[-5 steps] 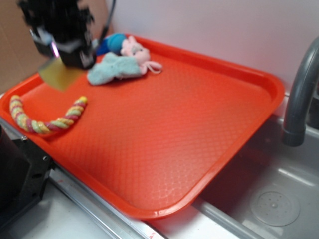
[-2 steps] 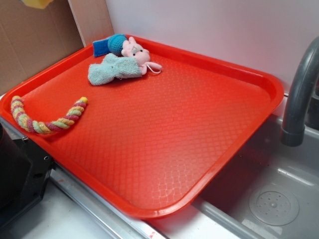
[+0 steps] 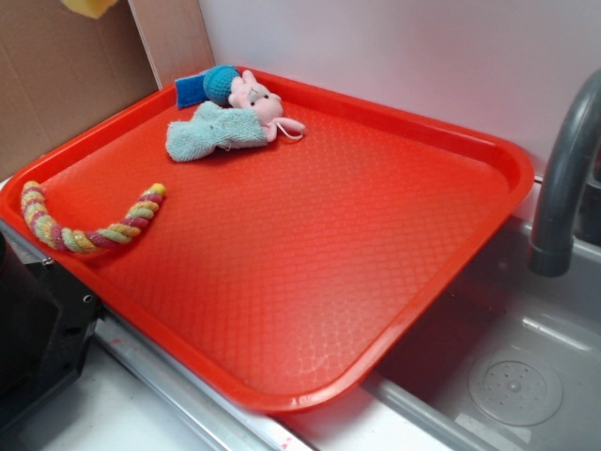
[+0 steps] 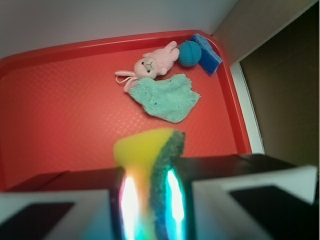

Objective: Grab the green sponge.

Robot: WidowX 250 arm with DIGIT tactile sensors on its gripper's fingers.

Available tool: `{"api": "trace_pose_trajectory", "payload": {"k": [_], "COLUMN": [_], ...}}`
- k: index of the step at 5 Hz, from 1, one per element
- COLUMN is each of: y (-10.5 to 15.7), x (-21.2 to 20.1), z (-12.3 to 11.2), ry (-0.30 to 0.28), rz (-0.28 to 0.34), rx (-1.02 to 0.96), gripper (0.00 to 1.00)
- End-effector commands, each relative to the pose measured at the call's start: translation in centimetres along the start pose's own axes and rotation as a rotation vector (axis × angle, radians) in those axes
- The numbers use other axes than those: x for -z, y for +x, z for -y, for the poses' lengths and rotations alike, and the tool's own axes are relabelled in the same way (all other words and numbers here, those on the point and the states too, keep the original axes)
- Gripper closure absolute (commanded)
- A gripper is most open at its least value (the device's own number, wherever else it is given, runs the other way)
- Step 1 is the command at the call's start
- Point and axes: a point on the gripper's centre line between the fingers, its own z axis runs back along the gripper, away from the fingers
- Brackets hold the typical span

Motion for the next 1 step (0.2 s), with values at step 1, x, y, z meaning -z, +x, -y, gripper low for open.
{"api": "trace_pose_trajectory", "payload": {"k": [1], "y": [0.06], "x": [0.56], "z": [0.18], "ry": [0.031], "rz": [-0.018], "rx": [0.032], "gripper": [1.00]}}
